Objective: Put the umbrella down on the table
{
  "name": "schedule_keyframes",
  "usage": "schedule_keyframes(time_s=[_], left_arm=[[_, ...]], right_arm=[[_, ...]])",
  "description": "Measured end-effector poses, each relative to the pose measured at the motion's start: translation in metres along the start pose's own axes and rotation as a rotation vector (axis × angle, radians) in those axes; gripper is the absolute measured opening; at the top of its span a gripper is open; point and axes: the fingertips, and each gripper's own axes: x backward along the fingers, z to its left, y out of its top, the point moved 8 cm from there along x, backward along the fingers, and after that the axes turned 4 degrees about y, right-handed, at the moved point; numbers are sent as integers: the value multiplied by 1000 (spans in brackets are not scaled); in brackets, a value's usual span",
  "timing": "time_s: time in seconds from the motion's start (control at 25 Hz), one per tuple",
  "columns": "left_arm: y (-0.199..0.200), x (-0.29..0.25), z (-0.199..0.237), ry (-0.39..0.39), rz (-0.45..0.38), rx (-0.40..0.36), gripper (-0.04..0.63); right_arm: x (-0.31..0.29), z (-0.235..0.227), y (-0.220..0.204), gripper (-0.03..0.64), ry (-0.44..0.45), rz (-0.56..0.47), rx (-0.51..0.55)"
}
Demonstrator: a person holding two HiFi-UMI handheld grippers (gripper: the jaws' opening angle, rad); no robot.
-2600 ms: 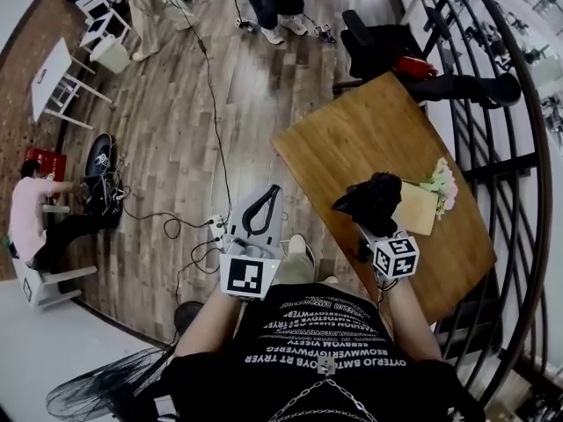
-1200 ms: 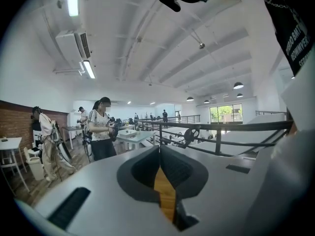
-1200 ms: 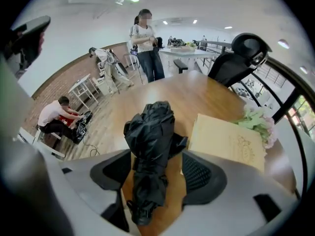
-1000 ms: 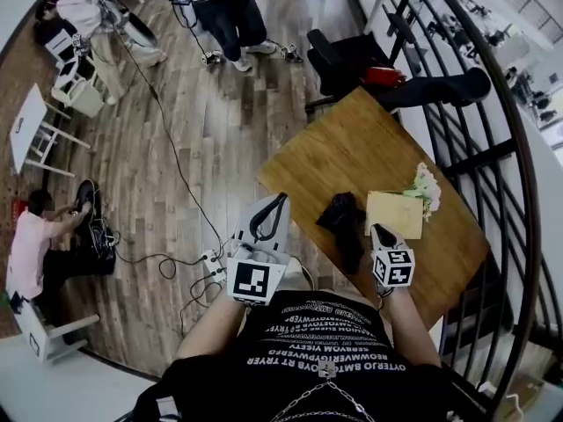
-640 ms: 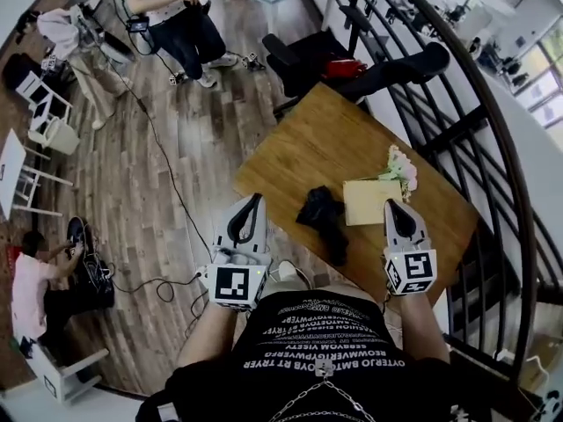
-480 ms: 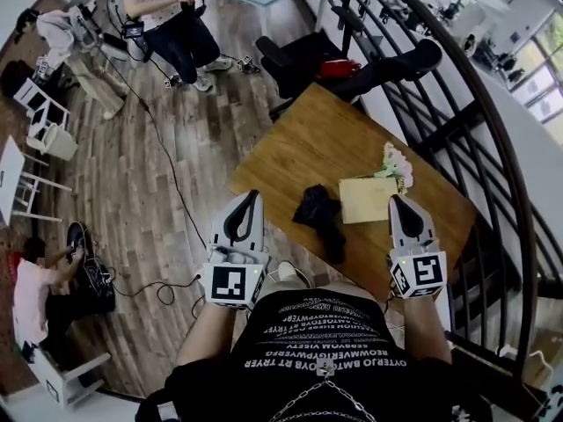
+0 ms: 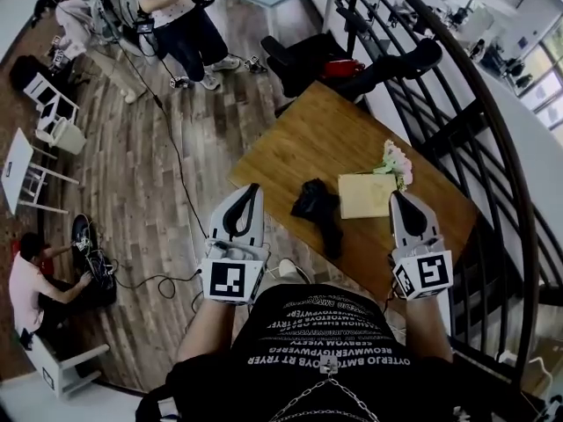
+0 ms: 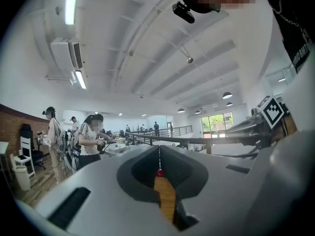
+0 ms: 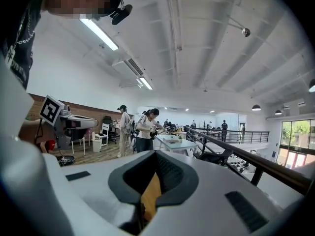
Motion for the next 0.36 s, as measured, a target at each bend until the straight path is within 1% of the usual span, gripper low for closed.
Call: schedule_keyframes(time_s=[0.16, 0.36], left_arm=[[6, 6, -12, 16, 22, 0, 29], [16, 11, -45, 7, 12, -6, 29]], right_arm=[[11, -6, -2, 15, 18, 0, -21], [34, -19, 1, 15, 52, -14, -35]])
